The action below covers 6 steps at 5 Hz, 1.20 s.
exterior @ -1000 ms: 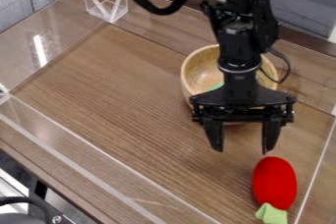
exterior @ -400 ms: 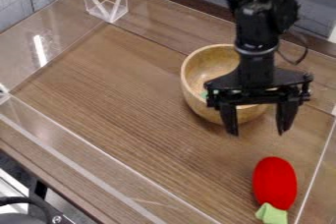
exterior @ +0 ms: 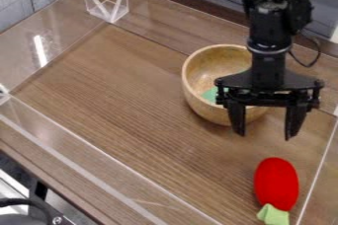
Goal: Move the red object to the right side of the table
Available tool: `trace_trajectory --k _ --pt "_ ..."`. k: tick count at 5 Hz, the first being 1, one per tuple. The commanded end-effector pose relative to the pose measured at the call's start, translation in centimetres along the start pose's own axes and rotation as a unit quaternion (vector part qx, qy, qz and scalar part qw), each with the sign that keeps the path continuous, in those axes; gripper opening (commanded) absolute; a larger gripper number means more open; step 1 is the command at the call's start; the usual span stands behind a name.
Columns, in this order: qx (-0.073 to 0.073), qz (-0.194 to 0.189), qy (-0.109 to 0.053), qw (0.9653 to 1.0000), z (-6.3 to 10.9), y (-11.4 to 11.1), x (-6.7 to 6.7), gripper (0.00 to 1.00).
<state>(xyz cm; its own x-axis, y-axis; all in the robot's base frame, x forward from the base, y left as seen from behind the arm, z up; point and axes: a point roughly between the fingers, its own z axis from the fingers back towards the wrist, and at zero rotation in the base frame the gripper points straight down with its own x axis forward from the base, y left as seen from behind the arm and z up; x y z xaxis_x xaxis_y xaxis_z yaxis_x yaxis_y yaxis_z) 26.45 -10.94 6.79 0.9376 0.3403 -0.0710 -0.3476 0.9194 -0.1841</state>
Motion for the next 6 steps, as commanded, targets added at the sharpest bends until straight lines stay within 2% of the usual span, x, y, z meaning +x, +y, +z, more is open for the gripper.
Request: trace_trajectory --k 1,3,5,6 --pt "-0.008 -0.033 -0.012 0.9993 0.1 -0.8 1.0 1.0" --pt "-0.001 0.001 -0.009 1.0 -0.6 -1.9 2.0 1.0" --pt "0.008 0.02 -0.004 0.9998 -2.8 -2.1 2.4 1.0" --pt "0.011 0.007 -0.001 0.9999 -3.6 -2.1 2.8 0.0"
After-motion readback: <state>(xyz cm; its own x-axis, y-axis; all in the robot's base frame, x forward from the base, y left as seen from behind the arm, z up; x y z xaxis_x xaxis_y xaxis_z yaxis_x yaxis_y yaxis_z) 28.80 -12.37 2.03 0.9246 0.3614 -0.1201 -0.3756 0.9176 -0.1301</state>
